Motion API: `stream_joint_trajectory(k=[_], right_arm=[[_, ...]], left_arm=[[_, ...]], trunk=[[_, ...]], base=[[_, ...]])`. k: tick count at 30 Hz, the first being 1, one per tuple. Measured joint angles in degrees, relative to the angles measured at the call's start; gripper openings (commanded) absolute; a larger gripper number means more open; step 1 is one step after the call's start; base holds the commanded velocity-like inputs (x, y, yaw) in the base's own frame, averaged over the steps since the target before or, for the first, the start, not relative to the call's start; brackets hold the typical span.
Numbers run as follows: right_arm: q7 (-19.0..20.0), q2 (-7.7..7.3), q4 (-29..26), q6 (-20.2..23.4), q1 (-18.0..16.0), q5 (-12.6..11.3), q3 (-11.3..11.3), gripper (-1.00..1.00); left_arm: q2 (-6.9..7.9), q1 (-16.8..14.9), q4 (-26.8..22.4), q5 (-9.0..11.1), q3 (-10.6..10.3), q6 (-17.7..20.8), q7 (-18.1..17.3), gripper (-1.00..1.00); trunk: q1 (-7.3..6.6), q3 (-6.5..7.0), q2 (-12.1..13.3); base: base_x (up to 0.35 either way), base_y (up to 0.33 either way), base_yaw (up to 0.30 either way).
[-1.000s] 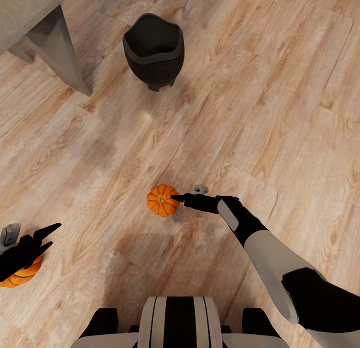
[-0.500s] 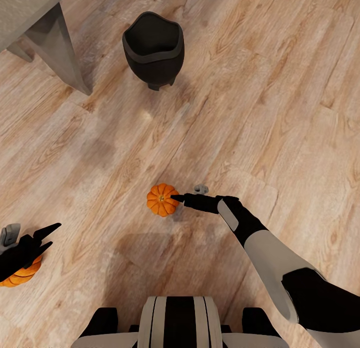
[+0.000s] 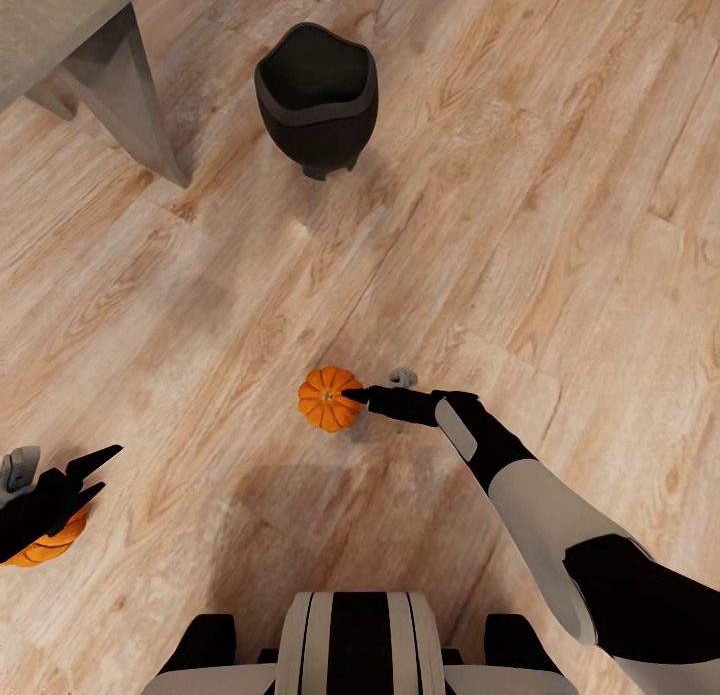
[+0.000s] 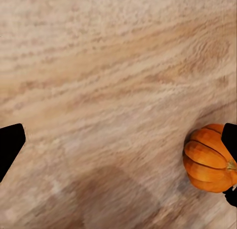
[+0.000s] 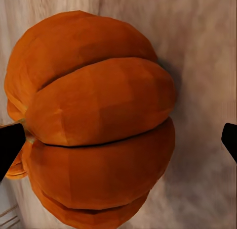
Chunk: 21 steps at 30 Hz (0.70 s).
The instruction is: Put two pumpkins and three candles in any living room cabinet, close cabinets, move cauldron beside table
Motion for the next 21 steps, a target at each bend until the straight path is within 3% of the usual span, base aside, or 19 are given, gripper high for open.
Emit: stream_joint_trajectory(k=[13, 21], right_arm=[[-0.02, -0.15, -0.01, 0.0, -0.01, -0.03, -0.01, 1.0], [0.02, -0.24, -0.06, 0.23, -0.03, -0.77, -0.06, 1.0]], left_arm=[[-0.06, -0.01, 0.0, -0.01, -0.06, 0.0, 0.0, 1.0], [-0.07, 0.0, 0.0, 0.0, -0.08, -0.06, 0.0, 1.0]], trunk=[[0.0, 0.0, 0.0], [-0.01, 0.0, 0.0]], base=[[0.0, 0.0, 0.055], [0.0, 0.0, 0.182]])
